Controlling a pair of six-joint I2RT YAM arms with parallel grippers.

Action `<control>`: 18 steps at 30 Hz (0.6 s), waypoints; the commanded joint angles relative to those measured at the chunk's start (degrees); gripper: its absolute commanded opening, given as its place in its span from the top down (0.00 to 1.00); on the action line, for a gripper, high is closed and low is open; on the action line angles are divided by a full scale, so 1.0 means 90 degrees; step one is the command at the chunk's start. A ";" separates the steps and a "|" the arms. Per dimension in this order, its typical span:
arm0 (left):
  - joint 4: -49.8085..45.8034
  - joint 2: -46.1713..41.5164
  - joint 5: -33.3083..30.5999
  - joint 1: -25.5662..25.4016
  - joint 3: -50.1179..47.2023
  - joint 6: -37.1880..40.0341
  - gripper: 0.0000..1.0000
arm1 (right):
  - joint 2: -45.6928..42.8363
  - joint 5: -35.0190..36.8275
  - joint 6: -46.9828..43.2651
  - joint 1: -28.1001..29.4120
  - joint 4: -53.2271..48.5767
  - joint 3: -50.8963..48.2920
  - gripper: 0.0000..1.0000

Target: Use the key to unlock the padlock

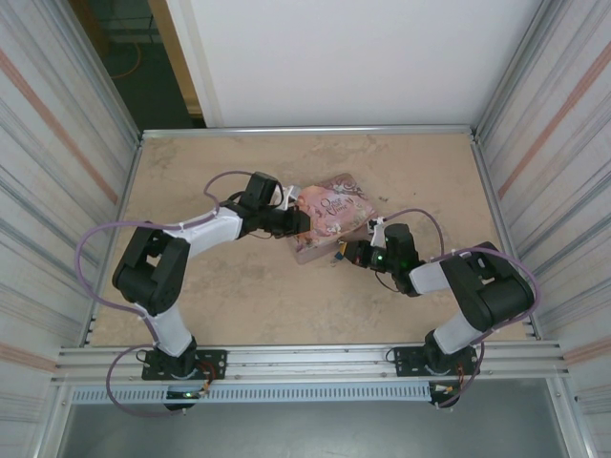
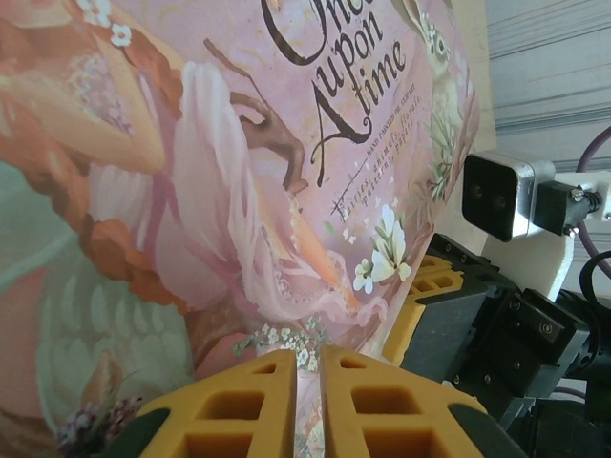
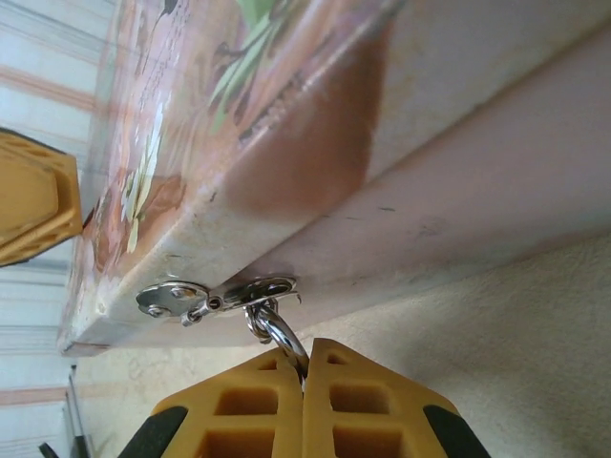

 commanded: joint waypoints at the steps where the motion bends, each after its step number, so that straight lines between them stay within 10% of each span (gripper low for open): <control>1: -0.0824 0.0070 -0.0180 -0.0123 -0.0380 0.0002 0.84 | -0.0249 0.0151 0.0474 -0.0048 0.0064 0.0234 0.97; 18: -0.0853 -0.0020 -0.0219 -0.0130 -0.0441 0.0015 0.84 | -0.0472 0.0380 0.0998 -0.0044 -0.0048 0.0336 0.98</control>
